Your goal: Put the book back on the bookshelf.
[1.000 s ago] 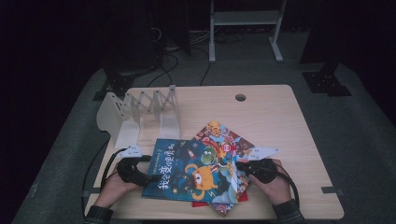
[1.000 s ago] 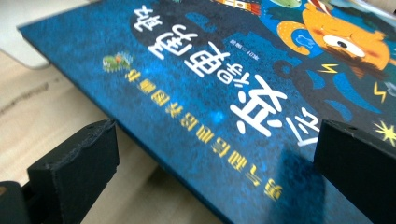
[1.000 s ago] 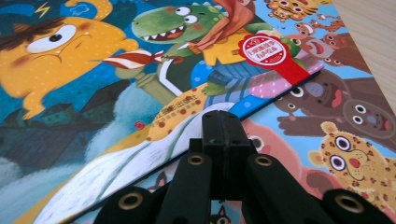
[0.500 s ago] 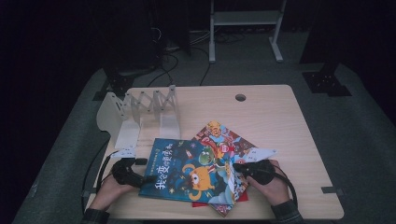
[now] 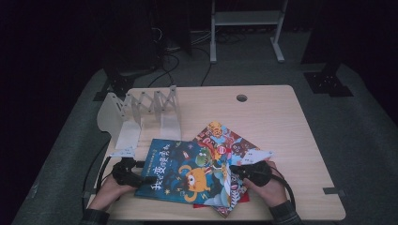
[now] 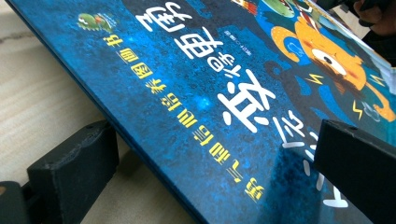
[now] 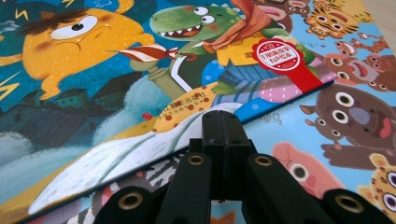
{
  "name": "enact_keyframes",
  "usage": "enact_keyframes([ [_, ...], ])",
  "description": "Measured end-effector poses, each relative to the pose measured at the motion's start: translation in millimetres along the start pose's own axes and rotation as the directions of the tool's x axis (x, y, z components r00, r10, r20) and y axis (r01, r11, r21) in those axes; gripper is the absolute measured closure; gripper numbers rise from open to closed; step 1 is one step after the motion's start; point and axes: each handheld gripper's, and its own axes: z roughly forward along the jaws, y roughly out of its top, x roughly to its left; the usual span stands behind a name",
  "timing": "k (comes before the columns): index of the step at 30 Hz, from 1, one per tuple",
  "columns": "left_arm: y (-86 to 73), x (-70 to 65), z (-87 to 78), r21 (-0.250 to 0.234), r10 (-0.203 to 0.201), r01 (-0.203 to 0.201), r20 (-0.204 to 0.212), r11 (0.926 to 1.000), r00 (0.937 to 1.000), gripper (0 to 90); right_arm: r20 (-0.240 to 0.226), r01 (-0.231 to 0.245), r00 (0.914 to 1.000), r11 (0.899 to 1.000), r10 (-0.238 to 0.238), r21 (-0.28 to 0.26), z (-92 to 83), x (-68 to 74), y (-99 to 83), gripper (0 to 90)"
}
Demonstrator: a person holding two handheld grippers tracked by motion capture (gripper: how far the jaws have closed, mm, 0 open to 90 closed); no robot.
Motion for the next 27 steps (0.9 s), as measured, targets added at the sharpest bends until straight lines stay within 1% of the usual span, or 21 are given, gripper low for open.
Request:
enact_keyframes([
  [4, -0.5, 1.4, 0.1, 0.004, -0.007, 0.007, 0.012, 1.0000, 0.9999, 0.0, -0.004, 0.009, 1.0000, 1.000, -0.009, -0.004, 1.9, 1.6, 1.2, 89.8],
  [8, -0.6, 1.0, 1.9, 0.015, -0.012, 0.012, 0.032, 0.9998, 0.9994, 0.0, -0.013, 0.018, 0.9998, 1.000, -0.018, -0.006, 3.8, 3.8, 2.7, 89.7],
  [10, -0.6, 0.8, 2.8, 0.025, -0.017, 0.016, 0.043, 0.9996, 0.9990, 0.0, -0.013, 0.012, 0.9998, 1.000, -0.012, -0.003, 4.2, 5.5, 3.4, 89.8],
  [11, -0.7, 1.1, 3.4, 0.023, -0.019, 0.018, 0.046, 0.9996, 0.9987, 0.0, -0.014, 0.020, 0.9997, 1.000, -0.020, -0.005, 4.6, 5.4, 3.4, 89.8],
  [15, -0.7, 1.4, 4.8, 0.027, -0.025, 0.023, 0.059, 0.9994, 0.9979, 0.0, -0.023, 0.008, 0.9997, 1.000, -0.008, -0.006, 4.7, 4.5, 3.4, 89.8],
  [20, -0.1, 1.6, 6.7, 0.037, -0.032, 0.029, 0.076, 0.9989, 0.9966, 0.0, -0.018, 0.009, 0.9998, 1.000, -0.010, -0.009, 4.7, 5.1, 2.9, 89.8],
  [27, 0.8, 1.5, 7.9, 0.042, -0.039, 0.035, 0.091, 0.9985, 0.9951, 0.0, -0.025, 0.005, 0.9997, 1.000, -0.006, -0.020, 4.8, 4.0, 1.1, 89.7],
])
